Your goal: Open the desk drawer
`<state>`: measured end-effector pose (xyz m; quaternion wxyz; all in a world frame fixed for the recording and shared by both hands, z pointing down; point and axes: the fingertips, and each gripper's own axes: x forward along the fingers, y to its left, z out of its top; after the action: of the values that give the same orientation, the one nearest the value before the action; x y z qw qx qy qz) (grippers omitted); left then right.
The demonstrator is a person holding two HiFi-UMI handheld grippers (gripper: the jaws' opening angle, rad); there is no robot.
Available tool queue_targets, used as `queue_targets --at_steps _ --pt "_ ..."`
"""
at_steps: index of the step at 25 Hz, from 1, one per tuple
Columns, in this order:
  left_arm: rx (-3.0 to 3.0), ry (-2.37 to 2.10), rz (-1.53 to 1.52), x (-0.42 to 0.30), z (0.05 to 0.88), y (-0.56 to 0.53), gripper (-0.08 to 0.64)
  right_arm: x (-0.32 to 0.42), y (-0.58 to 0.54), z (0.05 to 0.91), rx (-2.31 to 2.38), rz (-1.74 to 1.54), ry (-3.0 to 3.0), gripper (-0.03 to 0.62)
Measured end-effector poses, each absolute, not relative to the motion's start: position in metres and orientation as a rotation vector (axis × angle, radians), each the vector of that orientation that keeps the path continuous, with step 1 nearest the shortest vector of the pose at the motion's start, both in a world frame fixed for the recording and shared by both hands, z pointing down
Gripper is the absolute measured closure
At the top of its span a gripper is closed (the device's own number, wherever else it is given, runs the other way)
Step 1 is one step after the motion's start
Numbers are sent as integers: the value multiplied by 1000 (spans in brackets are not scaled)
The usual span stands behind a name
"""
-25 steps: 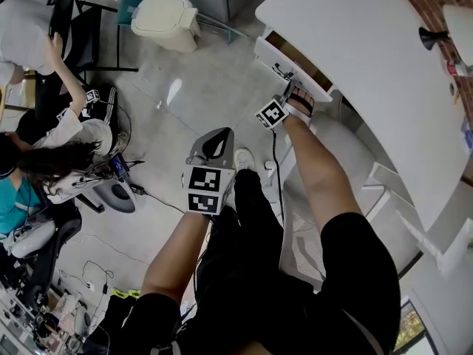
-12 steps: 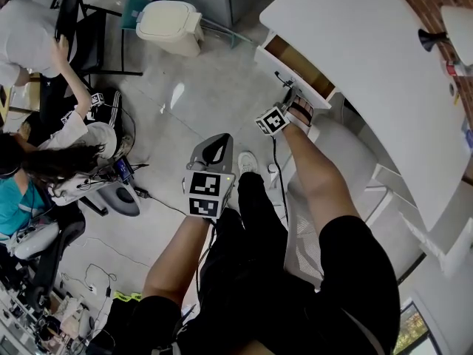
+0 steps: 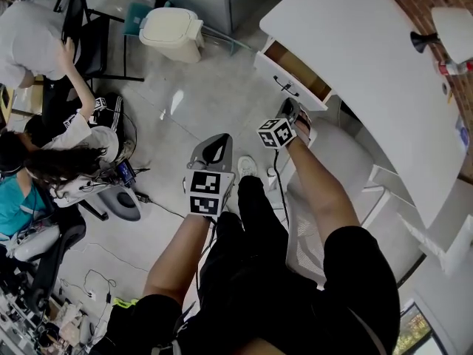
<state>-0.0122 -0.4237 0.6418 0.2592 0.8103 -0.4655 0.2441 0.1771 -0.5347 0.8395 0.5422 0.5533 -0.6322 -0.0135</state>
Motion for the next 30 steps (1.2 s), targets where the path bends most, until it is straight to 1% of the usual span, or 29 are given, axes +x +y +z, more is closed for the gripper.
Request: queue_targets --at_steps 5,10,15,22,26,30 --pt "2218 -1285 626 -15 611 -421 561 153 -505 765 1453 117 -1673 594" --pt "2232 -1312 576 -21 570 -406 561 132 -470 674 1578 149 -1782 594" --pt "2300 -1412 523 -41 522 -401 561 112 -468 566 1755 38 -1886 594" --pt "2333 -1505 393 -75 451 -358 561 63 -423 423 1897 -45 -2152 594" --pt "2365 -1567 329 -96 408 -334 561 27 -384 374 1868 15 -2355 594" --pt "2388 -1610 286 -121 382 -306 561 -16 -341 347 1761 -14 -2526 594"
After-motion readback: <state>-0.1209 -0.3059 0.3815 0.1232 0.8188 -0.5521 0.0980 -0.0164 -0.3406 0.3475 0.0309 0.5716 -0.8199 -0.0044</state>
